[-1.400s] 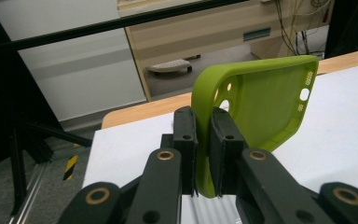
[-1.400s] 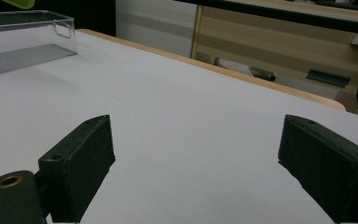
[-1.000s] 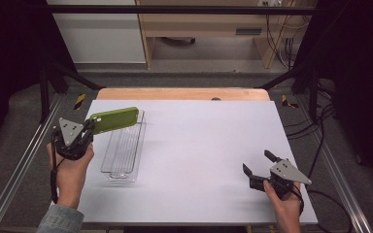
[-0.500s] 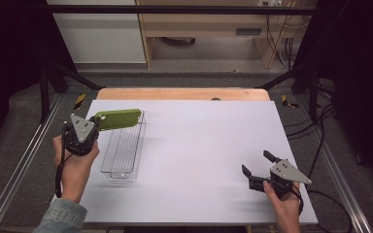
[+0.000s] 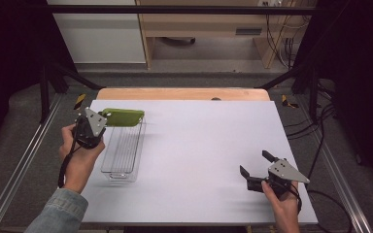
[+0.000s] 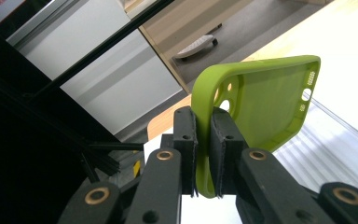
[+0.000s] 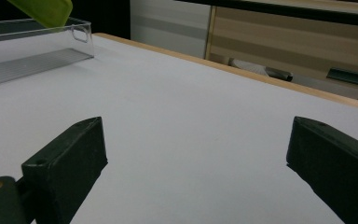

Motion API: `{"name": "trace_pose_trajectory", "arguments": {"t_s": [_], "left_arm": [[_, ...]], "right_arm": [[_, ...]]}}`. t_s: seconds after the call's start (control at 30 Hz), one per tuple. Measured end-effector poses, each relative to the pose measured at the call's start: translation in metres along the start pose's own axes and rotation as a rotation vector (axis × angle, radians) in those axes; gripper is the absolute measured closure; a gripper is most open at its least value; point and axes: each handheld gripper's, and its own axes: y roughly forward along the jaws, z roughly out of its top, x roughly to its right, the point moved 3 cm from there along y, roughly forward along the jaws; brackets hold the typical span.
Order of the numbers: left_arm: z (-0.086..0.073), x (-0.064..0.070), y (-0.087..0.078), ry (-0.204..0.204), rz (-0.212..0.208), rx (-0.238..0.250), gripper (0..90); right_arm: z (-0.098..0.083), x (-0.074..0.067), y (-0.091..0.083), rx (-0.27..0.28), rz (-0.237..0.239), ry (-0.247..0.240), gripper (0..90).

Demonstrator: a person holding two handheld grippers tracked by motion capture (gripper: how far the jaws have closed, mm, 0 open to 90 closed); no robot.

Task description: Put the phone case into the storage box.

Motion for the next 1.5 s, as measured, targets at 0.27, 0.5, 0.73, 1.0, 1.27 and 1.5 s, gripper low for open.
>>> {"name": "trace_pose_trajectory", "arguments": {"t_s": [0.27,0.5,0.73,1.0,1.27,1.5], "left_arm": [[0.007,0.006,0.010,0.072,0.005,-0.012,81.7],[0.010,0.003,0.014,0.068,0.004,-0.021,81.7],[0.011,0.004,0.014,0.093,0.008,-0.033,81.7],[0.011,0.001,0.016,0.120,0.014,-0.052,81.7],[0.014,0.000,0.020,0.158,0.013,-0.070,81.7],[0.011,0.001,0.025,0.185,0.006,-0.100,81.7]], "right_arm": [[-0.001,-0.001,0.001,-0.004,0.024,0.010,4.0],[-0.001,0.001,0.000,0.000,0.024,0.015,4.0],[0.000,0.001,-0.001,0.004,0.026,0.014,4.0],[0.000,0.000,0.000,0.004,0.029,0.010,4.0],[0.000,0.000,-0.001,0.007,0.029,0.006,4.0],[0.000,-0.001,0.000,0.009,0.031,0.003,4.2]]}}
